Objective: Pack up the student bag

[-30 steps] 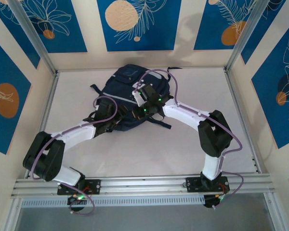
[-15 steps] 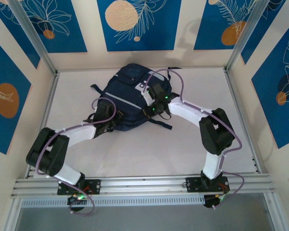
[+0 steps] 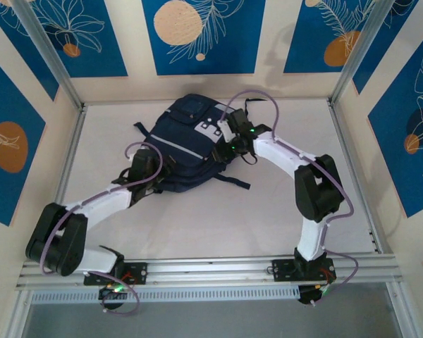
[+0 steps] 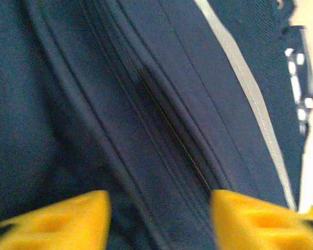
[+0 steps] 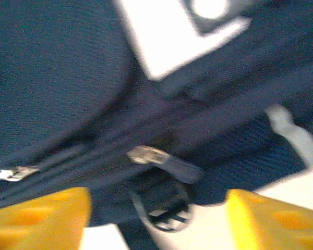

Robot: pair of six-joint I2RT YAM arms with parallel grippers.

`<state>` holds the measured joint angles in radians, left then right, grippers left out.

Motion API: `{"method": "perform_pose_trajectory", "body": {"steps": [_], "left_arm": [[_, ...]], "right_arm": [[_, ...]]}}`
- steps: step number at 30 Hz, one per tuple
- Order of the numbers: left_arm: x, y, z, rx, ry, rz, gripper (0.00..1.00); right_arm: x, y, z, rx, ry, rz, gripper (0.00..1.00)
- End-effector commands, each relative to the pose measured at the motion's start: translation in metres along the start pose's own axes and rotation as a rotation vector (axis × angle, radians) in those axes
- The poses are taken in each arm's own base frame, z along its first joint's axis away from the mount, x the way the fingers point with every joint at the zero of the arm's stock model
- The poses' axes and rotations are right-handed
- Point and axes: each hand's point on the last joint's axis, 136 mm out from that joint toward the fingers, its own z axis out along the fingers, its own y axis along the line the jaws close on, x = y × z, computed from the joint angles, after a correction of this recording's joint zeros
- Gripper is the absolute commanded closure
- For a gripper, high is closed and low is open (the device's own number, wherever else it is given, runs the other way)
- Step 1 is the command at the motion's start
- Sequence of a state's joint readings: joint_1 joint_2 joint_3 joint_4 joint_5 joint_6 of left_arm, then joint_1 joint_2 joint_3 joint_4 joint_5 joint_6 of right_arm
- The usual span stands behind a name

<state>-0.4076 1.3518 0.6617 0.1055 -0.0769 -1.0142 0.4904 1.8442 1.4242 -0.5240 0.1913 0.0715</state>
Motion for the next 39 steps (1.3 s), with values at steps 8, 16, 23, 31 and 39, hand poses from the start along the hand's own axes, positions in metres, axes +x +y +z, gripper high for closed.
{"method": "perform_pose_trajectory", "body": {"steps": [8,16,23,31,39], "left_arm": [[-0.093,0.030,-0.079,-0.412,-0.302,0.634,0.00],[-0.117,0.063,-0.080,-0.531,-0.506,0.865,0.00],[-0.113,0.067,-0.044,-0.440,-0.501,0.958,0.00],[-0.102,0.070,-0.018,-0.276,-0.505,0.931,0.00],[-0.090,0.080,-0.011,-0.172,-0.553,0.916,0.00]], "right_arm": [[0.013,-0.117,-0.034,0.254,-0.211,0.232,0.00],[0.017,-0.164,-0.053,0.265,-0.516,0.257,0.00],[0.027,-0.159,-0.061,0.221,-0.523,0.212,0.05],[0.057,-0.171,-0.060,0.262,-0.533,0.257,0.00],[0.092,-0.185,-0.053,0.317,-0.679,0.325,0.01]]}}
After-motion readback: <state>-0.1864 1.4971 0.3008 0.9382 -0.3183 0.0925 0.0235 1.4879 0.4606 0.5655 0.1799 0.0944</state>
